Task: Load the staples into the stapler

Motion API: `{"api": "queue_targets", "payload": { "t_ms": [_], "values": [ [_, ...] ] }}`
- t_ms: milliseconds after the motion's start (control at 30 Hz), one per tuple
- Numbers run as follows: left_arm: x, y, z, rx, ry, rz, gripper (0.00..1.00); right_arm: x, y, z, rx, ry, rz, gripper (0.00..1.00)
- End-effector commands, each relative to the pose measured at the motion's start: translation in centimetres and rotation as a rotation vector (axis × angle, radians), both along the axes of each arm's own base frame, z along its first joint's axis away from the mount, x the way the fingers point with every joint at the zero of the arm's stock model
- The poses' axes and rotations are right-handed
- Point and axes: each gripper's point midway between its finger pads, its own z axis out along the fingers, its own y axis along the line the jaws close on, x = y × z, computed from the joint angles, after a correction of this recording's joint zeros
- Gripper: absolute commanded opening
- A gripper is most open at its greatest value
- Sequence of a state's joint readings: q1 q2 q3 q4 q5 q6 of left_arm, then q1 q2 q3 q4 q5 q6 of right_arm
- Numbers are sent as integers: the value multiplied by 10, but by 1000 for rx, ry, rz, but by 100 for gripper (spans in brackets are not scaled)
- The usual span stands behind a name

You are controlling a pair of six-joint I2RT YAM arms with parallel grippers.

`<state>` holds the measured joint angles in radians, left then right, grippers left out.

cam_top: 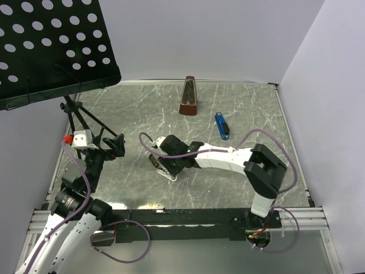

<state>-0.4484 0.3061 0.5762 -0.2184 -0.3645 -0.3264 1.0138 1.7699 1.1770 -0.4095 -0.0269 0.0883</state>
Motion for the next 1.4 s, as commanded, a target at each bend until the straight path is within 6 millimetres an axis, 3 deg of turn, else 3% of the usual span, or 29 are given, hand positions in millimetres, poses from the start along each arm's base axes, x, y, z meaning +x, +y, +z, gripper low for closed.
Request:
{"api": "queue_targets", "payload": {
  "t_ms": [0, 100, 133, 167, 233, 300, 333, 367, 400, 433, 767, 933, 1167, 1367],
  "values": [
    [6, -10, 2, 10, -11, -41, 99, 6, 7, 49, 162, -100, -8, 41],
    [10, -20, -4, 21, 9, -86, 100, 5, 9, 60, 268, -171, 26, 41],
    [11, -23, -5, 24, 14, -98, 99, -4, 2, 51, 280, -164, 49, 41],
    [11, -29, -7, 27, 22, -132, 100, -2, 10, 57, 345, -197, 60, 41],
    [15, -36, -14, 32, 57, -155, 99, -10, 5, 42, 359, -182, 73, 41],
    [18, -45, -21, 37, 87, -189, 99, -10, 10, 41, 410, -204, 81, 41],
    [19, -47, -23, 35, 95, -197, 100, -16, 4, 26, 405, -187, 75, 41],
    [20, -49, -25, 36, 103, -206, 99, -17, 3, 23, 423, -189, 70, 41],
    [22, -54, -32, 43, 131, -223, 99, -14, 8, 29, 472, -217, 70, 41],
    [24, -55, -35, 43, 146, -227, 99, -18, 3, 19, 468, -206, 65, 41],
    [35, -75, -72, 24, 327, -274, 100, -19, 4, 4, 538, -259, 77, 44],
    [37, -82, -99, 3, 453, -275, 99, -19, 5, -5, 528, -257, 92, 44],
    [36, -97, -129, -17, 578, -323, 98, -22, 9, -8, 537, -248, 108, 35],
    [39, -100, -135, -12, 605, -322, 91, -18, 8, -11, 518, -258, 102, 22]
  ]
}}
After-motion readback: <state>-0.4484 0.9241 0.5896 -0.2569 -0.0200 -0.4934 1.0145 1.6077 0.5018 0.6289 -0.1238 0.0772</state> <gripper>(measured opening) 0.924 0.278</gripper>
